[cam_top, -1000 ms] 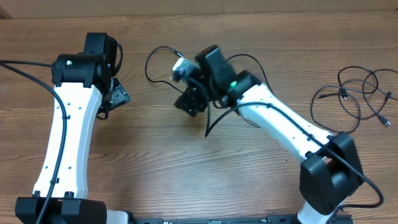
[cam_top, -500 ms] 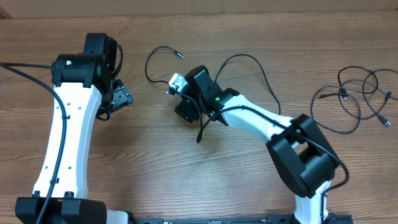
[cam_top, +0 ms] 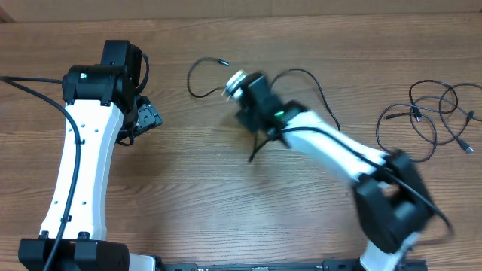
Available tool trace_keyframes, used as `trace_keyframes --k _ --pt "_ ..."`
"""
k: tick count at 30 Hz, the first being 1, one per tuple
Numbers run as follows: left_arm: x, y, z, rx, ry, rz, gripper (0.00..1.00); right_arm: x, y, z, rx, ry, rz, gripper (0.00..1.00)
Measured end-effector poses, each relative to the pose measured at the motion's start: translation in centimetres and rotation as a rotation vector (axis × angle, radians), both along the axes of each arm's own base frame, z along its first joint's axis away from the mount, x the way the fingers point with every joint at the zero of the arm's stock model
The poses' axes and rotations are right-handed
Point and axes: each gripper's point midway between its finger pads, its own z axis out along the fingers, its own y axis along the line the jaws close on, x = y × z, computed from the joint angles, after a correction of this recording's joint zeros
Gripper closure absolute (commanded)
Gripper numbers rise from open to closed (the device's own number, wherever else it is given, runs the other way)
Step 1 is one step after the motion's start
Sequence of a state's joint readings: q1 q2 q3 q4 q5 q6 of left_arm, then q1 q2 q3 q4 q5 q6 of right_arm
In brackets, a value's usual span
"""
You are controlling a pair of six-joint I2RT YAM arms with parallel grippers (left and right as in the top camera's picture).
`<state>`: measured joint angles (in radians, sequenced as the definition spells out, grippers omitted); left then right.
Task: Untangle cables
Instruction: 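Carry the center cable to the right bundle with the right gripper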
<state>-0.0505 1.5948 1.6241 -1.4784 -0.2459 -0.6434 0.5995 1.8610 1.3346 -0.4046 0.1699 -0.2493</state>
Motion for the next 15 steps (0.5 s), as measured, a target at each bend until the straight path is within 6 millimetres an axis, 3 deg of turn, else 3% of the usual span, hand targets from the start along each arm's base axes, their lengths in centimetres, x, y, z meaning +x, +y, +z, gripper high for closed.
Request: trace_keyframes --k 4,8,9,11,15 --pt "0.0 0.0 0.0 0.000 0.000 0.000 0.15 2.4 -7.6 8.2 0.057 -0.146 -0.194 0.96" --pt "0.1 0.0 0.0 0.000 -0.002 0.000 0.16 3.4 -19.0 14.9 0.073 -0.291 -0.462 0.96" --pt "0.1 0.0 0.0 -0.001 -0.004 0.000 0.15 3.2 -23.0 16.5 0.068 -0.330 -0.554 0.96" --pt "0.2 -0.1 0.0 -0.004 -0.006 0.000 0.15 2.5 -28.8 18.3 0.059 -0.380 -0.690 0.96" --pt "0.2 -0.3 0.0 -0.016 -0.009 -0.002 0.16 0.3 -38.3 20.1 0.043 -0.442 -0.908 0.96"
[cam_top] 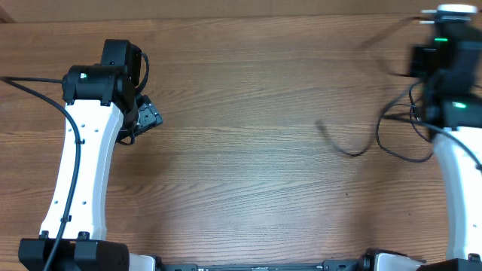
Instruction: Untangle cables
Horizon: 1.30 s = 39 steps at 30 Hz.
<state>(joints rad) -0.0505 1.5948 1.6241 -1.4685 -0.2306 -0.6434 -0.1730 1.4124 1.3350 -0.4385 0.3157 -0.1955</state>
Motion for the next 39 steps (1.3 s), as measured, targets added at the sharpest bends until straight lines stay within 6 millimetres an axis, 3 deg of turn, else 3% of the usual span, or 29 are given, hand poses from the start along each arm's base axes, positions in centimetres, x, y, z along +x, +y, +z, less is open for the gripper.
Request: trace_keyframes --k 3,5,7,10,11,12,14,16,17,23,27,30,34,39 --pt "0.0 -0.2 0.0 -0.009 -0.001 -0.001 0.16 -1.8 -5.1 -0.1 0.027 -0.008 -0.104 0.96" --pt "0.1 -0.2 0.0 -0.012 -0.002 -0.001 0.16 -2.7 -7.0 -0.2 0.055 -0.018 -0.149 0.96" --pt "0.0 -0.2 0.0 -0.014 -0.002 -0.002 0.16 -3.1 -8.1 -0.3 0.091 -0.036 -0.165 0.96" --pt "0.0 -0.3 0.0 -0.015 -0.002 -0.002 0.16 -3.1 -8.2 -0.4 0.122 -0.045 -0.153 0.96" --pt "0.0 -0.3 -0.1 -0.015 -0.002 -0.002 0.16 -3.0 -8.1 -0.6 0.134 -0.046 -0.145 0.89" --pt "0.0 -0.3 -0.1 -0.016 -0.002 -0.002 0.16 -2.9 -7.9 -0.8 0.149 -0.044 -0.140 0.76" --pt "0.1 -0.3 -0.1 -0.018 -0.002 -0.002 0.14 -2.8 -7.5 -1.3 0.168 -0.033 -0.120 0.30" --pt "0.2 -0.3 0.0 -0.018 -0.009 -0.003 0.12 -2.5 -7.0 -1.6 0.185 -0.027 -0.095 0.09" --pt "0.4 -0.3 0.0 -0.018 -0.017 -0.006 0.12 -2.3 -6.6 -1.8 0.202 -0.024 -0.070 0.00" --pt "3.4 -1.1 0.5 -0.041 -0.120 -0.108 0.00 -1.1 -2.7 -2.3 0.323 -0.020 0.130 0.00" --pt "6.4 -3.1 1.4 -0.071 -0.226 -0.293 0.00 -1.3 1.1 -3.2 0.452 0.019 0.289 0.00" --pt "7.2 -4.9 1.8 -0.078 -0.254 -0.423 0.01 -2.2 4.1 -4.8 0.533 0.105 0.350 0.00" --pt "6.1 -6.6 1.4 -0.089 -0.206 -0.540 0.00 -3.7 8.5 -7.4 0.572 0.266 0.389 0.00" --pt "2.0 -6.6 0.0 -0.119 -0.026 -0.576 0.00 -6.3 13.4 -10.1 0.524 0.471 0.428 0.00"
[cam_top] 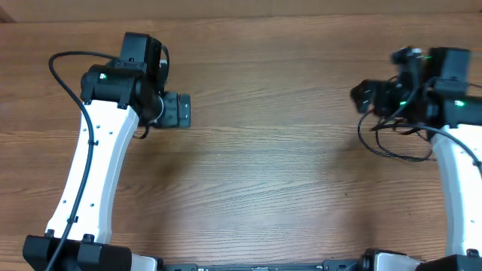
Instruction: Untangle cables
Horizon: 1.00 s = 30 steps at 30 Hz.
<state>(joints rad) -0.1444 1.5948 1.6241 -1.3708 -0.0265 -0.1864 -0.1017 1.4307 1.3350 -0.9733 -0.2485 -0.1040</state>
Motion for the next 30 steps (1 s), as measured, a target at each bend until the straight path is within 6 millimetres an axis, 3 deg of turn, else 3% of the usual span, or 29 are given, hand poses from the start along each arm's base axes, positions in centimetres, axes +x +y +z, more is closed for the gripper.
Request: trace_keyframes --k 6,12,15,19,24,30 --pt "-4.9 0.7 -0.6 0.028 0.201 0.000 0.00 -3.7 4.0 -2.0 -0.046 0.161 0.103 0.00" --pt "-7.6 1.1 -0.5 0.045 0.310 0.001 0.01 -6.1 4.4 -2.6 -0.043 0.261 0.087 0.00" --pt "-7.6 1.1 -0.2 0.040 0.288 0.012 0.01 -6.6 4.4 -1.4 -0.037 0.223 0.077 0.00" --pt "-7.5 1.1 0.9 0.021 0.150 0.023 0.00 -7.4 4.3 2.5 -0.027 0.039 0.067 0.00" --pt "-8.7 1.5 4.5 -0.025 -0.215 0.027 0.00 -9.7 4.1 8.0 -0.019 -0.293 0.059 0.00" --pt "-12.3 2.2 8.1 -0.084 -0.631 0.031 0.00 -14.7 3.6 9.9 -0.014 -0.505 0.047 0.00"
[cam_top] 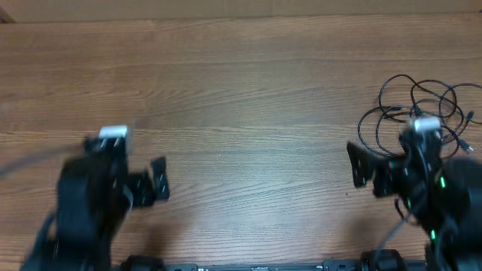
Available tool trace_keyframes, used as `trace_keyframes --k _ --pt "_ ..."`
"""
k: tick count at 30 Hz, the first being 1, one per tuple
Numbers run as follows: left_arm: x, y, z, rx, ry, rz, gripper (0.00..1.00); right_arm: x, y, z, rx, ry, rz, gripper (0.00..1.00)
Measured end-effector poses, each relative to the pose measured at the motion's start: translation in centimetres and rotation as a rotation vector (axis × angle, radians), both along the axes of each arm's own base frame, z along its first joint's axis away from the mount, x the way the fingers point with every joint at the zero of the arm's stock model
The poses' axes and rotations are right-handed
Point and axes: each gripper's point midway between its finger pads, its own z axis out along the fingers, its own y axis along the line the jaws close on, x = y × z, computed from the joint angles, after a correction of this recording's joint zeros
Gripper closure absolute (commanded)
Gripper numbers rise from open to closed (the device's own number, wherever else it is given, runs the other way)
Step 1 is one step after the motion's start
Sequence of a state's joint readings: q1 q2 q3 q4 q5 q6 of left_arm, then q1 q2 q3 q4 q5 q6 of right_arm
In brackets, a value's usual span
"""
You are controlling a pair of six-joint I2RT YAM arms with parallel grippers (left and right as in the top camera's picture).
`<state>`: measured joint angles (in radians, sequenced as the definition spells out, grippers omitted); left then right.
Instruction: Untangle cables
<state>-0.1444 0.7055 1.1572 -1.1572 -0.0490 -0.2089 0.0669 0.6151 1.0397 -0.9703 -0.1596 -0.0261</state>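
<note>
A heap of thin black cables (413, 105) lies in loops at the table's far right, its near part hidden behind my right arm. My right gripper (359, 167) is low at the right, pointing left, in front of and left of the heap; it looks open and holds nothing. My left gripper (158, 182) is low at the left, pointing right, blurred by motion, and its fingers appear apart with nothing between them.
The wooden table (248, 113) runs across the whole view. Both arm bases sit at the front edge. No other objects show.
Both arms have drawn back toward the front edge. The left gripper was at the upper left and the right gripper beside the cables; now both sit low, and the heap lies uncovered.
First my right arm reached to a lone black cable left of centre, with other cables far right. Then it stood at the far right and that cable trailed toward the heap. Later its gripper was beside the heap. Now both arms are low near the front.
</note>
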Motion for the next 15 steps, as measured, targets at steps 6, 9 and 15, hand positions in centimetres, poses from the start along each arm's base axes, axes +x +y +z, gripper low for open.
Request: trace_keyframes --k 6,9,15 --pt "-4.3 0.6 0.4 -0.014 -0.097 0.000 0.00 -1.8 -0.2 0.0 0.000 -0.013 -0.003 0.00" --pt "-5.9 0.9 -0.6 -0.010 -0.065 0.000 0.00 -2.2 -0.2 -1.0 -0.004 0.032 -0.004 0.00" --pt "-7.1 1.0 -2.1 0.001 0.006 0.000 0.01 -2.9 -0.3 -2.3 -0.010 0.093 -0.006 0.00"
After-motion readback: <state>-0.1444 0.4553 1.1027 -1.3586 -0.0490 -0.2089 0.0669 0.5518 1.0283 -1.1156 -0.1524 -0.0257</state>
